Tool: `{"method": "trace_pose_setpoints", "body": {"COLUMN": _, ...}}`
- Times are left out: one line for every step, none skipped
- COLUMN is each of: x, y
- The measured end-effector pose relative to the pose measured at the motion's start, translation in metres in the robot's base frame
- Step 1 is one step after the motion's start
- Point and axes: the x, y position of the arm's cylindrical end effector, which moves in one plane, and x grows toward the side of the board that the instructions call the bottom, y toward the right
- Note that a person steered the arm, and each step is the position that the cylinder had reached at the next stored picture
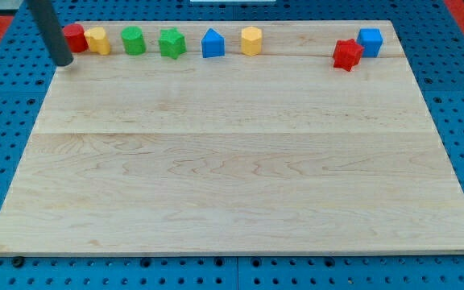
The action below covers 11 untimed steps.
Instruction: Push the red circle to the top of the green circle
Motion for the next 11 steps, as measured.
{"method": "trace_pose_setpoints", "body": {"x": -0.007, "y": -0.015}}
{"method": "trace_pose_setpoints", "body": {"x": -0.052, "y": -0.001}}
{"method": "trace_pose_setpoints", "body": {"x": -0.067, "y": 0.000}}
{"method": "trace_pose_setpoints", "body": {"x": -0.070, "y": -0.012}}
{"method": "trace_pose_setpoints", "body": {"x": -0.085, "y": -0.002}}
{"method": "trace_pose_setpoints", "body": {"x": -0.087, "y": 0.044}}
{"method": "trace_pose_setpoints", "body": {"x": -0.087, "y": 0.076}}
{"method": "trace_pose_setpoints", "body": {"x": -0.087, "y": 0.066}}
{"method": "trace_pose_setpoints", "body": {"x": -0.087, "y": 0.066}}
{"method": "trace_pose_setpoints", "body": {"x": -0.076, "y": 0.063}}
{"method": "trace_pose_setpoints", "body": {"x": -0.055, "y": 0.056}}
